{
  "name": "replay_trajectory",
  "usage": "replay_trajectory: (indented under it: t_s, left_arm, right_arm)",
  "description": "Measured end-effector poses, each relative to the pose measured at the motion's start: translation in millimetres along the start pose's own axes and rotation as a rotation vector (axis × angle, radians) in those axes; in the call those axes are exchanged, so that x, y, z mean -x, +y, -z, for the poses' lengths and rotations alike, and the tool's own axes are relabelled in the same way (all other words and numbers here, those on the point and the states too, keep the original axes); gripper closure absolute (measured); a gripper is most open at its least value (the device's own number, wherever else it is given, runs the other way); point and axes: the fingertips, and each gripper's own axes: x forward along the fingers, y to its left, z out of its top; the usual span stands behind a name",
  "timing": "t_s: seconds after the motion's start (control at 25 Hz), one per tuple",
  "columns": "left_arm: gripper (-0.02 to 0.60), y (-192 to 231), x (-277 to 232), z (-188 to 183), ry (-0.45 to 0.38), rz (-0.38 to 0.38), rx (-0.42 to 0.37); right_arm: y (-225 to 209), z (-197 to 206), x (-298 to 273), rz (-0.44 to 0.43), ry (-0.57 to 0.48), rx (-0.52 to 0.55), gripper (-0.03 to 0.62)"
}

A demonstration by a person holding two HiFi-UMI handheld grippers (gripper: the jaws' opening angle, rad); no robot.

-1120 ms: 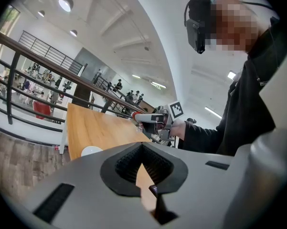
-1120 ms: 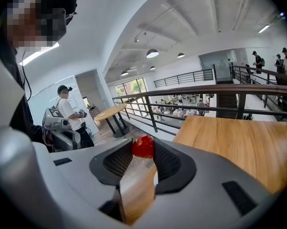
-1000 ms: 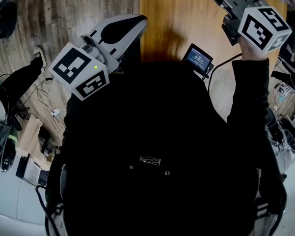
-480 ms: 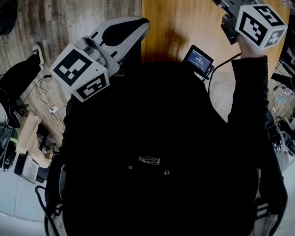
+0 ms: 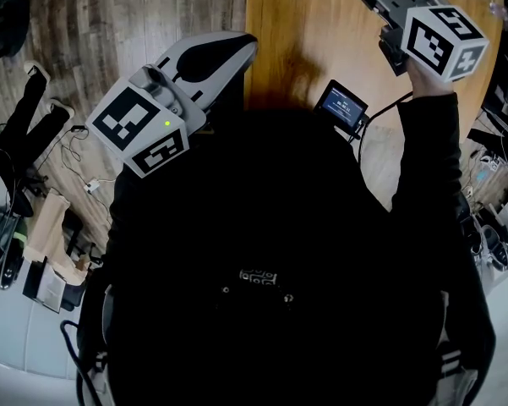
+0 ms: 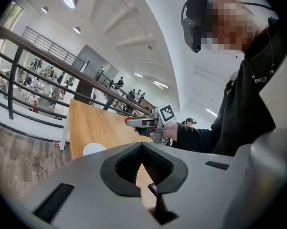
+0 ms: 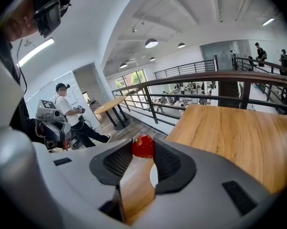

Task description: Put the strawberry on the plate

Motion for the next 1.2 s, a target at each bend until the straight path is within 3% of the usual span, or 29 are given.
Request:
replay_trajectory:
  t_s: [0.68, 1.2]
  left_arm:
    - [0.581, 5.0, -2.1, 11.6, 0.002, -0.02, 0.041]
    - [0.581, 15.4, 6.1, 18.7, -0.011, -0.049, 0.085]
  right_arm:
    - [-18.8, 29.2, -21.6, 0.009, 0.064, -0.013, 0.448]
    - [-43.1, 67.8, -52.7, 0.03, 0.174, -0.016, 0.448]
